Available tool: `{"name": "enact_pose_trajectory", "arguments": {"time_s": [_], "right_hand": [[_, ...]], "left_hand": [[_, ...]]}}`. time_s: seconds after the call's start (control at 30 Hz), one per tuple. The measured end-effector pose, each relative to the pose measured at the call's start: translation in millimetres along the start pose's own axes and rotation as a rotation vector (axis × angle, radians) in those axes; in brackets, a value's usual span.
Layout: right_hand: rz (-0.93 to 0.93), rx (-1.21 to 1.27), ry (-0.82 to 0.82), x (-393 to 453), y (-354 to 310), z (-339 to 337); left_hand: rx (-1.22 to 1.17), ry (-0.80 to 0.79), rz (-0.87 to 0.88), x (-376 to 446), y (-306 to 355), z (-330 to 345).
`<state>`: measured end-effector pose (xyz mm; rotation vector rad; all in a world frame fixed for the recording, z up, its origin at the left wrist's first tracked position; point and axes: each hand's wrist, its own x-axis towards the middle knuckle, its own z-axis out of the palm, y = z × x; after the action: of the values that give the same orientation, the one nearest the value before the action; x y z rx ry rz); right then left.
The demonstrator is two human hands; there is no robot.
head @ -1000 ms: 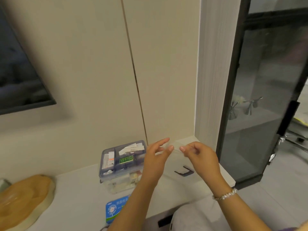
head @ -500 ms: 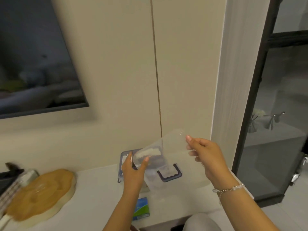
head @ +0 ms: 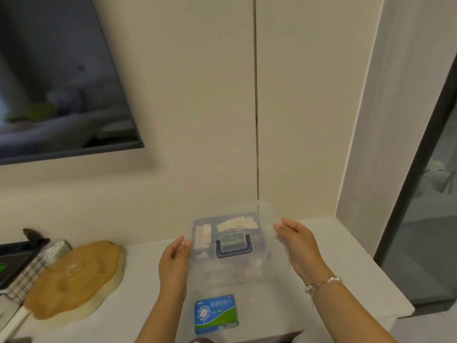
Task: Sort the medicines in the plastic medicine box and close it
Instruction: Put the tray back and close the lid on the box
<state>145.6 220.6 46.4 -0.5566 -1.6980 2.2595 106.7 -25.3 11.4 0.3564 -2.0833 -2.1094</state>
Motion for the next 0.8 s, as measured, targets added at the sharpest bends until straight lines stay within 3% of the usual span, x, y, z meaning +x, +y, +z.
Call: {"name": "enact_pose_trajectory", "arguments": {"time_s": [0.17, 0.4, 0.63, 0.8], "right_hand": [[-0.077, -0.239, 0.004, 20, 21, 15], [-0.119, -0.524, -0.056, 56, 45, 34], [-0.074, -0.707, 0.034, 79, 67, 30], [0.051, -0.617, -0.037, 87, 78, 28]], "left_hand": [[0.024, 0.038, -0.006, 31, -7, 3], [0.237, 0.039, 0.001, 70, -22, 17], [0.241, -0.038, -0.071, 76, -39, 24], [0.162, -0.071, -0.197, 78, -43, 25]]}}
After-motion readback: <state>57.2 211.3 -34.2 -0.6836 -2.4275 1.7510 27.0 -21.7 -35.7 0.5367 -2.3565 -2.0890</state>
